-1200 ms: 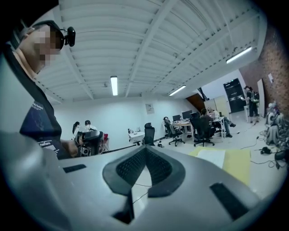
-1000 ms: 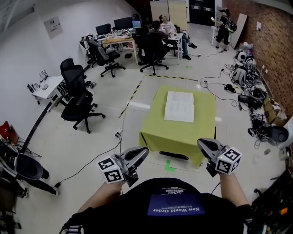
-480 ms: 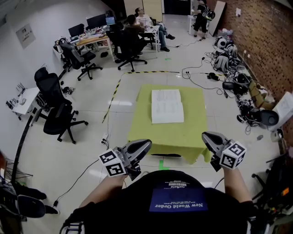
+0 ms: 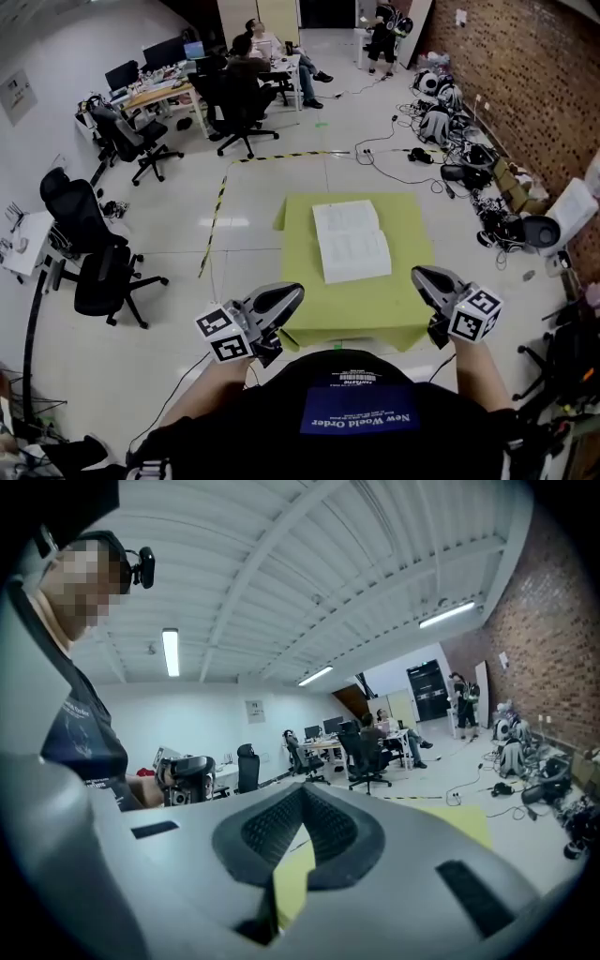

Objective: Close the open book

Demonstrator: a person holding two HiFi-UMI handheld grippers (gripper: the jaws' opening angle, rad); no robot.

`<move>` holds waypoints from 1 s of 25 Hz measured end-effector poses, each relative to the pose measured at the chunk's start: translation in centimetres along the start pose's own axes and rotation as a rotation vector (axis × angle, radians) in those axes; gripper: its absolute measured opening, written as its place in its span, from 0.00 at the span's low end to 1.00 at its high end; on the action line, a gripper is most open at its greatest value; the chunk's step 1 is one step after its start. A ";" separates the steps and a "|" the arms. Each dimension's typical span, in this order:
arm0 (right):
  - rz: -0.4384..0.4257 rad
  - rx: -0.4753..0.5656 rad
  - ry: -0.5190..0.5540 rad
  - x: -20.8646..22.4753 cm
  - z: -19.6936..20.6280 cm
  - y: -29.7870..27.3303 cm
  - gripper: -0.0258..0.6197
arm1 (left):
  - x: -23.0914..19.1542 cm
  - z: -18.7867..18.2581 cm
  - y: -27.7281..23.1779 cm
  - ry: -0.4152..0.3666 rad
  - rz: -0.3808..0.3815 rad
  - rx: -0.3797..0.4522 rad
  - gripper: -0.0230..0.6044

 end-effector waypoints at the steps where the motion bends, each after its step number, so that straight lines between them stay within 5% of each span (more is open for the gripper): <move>1: 0.001 -0.004 0.003 -0.3 -0.1 -1.1 0.02 | -1.1 -0.4 0.6 0.005 -0.001 0.000 0.05; 10: -0.031 -0.056 -0.009 3.1 -1.0 -8.0 0.02 | -7.1 -0.4 0.3 0.066 -0.047 0.009 0.05; 25: -0.271 -0.129 -0.048 20.5 -2.8 -18.5 0.02 | -12.5 0.0 -13.8 0.025 -0.304 0.021 0.05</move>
Point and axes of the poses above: the fingertips, and each gripper's own axes: y backward along the fingers, x to its right, z out of its underside, the point moved 10 cm from there along y, backward along the fingers, and after that the axes turned 14 degrees about z, right-handed, at the moved point
